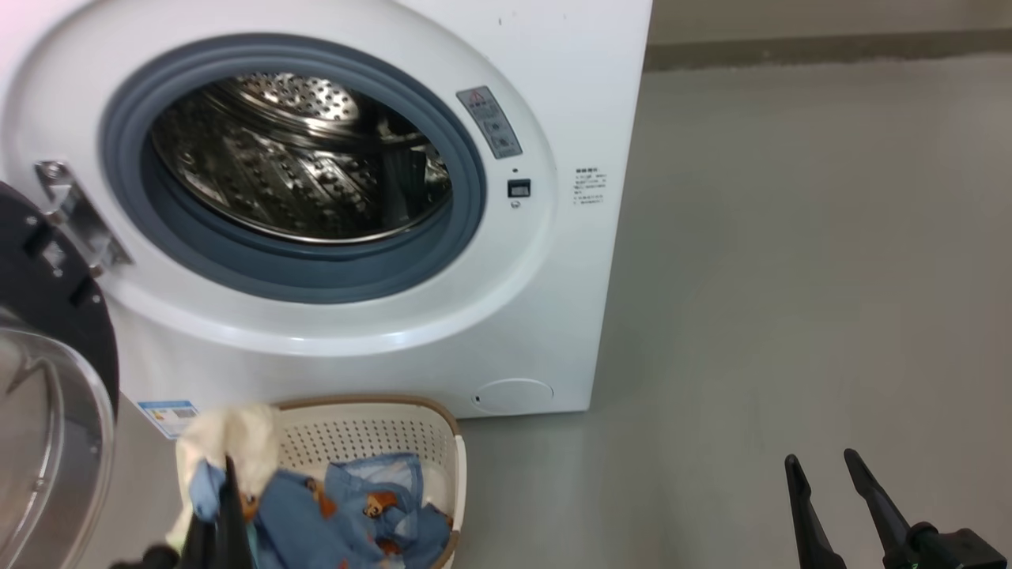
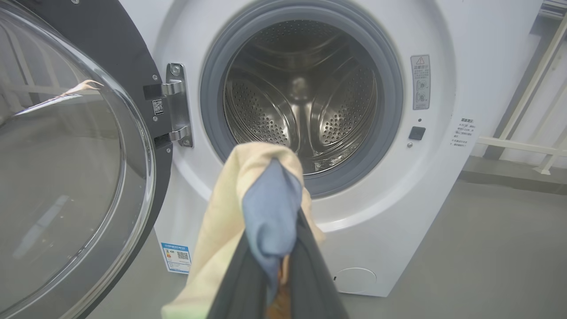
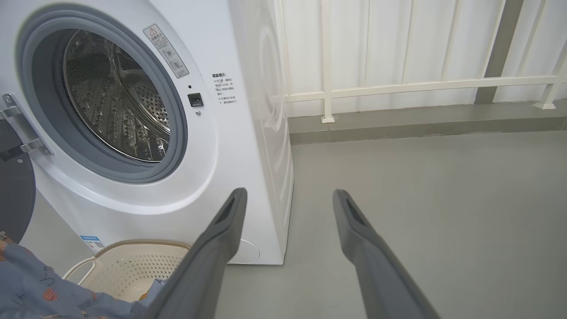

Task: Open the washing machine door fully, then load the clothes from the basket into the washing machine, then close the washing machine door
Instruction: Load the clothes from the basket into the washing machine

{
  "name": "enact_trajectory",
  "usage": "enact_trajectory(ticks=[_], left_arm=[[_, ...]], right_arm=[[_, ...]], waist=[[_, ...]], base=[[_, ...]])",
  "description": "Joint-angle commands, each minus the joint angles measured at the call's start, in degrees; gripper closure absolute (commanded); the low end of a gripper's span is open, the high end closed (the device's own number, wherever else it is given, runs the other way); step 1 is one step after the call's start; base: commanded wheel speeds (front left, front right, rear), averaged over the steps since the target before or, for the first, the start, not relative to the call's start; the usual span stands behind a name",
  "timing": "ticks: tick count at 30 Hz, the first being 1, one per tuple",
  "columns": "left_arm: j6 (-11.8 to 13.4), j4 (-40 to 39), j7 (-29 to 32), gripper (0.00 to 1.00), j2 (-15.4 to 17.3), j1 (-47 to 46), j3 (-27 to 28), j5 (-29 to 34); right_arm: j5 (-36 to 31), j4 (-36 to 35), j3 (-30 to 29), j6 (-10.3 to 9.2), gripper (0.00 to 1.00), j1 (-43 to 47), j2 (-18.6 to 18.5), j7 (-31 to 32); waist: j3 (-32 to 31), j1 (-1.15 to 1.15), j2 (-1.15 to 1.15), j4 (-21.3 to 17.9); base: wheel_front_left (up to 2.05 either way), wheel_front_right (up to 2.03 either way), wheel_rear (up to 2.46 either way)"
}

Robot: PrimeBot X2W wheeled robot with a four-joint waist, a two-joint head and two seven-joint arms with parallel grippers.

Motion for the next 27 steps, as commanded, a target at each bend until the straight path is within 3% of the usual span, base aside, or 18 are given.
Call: enact_trajectory(ticks=[1,16,27], left_arm=[[-0.24,-0.6,-0.6,1.0,0.54,-4.87,2.09,0.65],[-2.25,10.75,-0.6,1.0,3.86,-30.69,4.42,2.31],[-2.56,26.77,-0.6,1.0,10.11,-50.68,6.45,4.62]], right_arm=[[-0.05,-1.5,1.68,0.09,0.0,-2.33,-0.47,-0.28],[2.95,-1.83,2.67,0.09,0.0,-10.39,-0.37,-0.28],[4.25,-1.43,5.6,0.09,0.0,-14.7,-0.36,-0.28]], waist=[[2.15,0.0,0.0,-1.3],[17.8,0.0,0.0,-8.29],[25.29,0.0,0.0,-12.84]], base=[[0.0,0.0,0.0],[0.0,0.0,0.0],[0.0,0.0,0.0]])
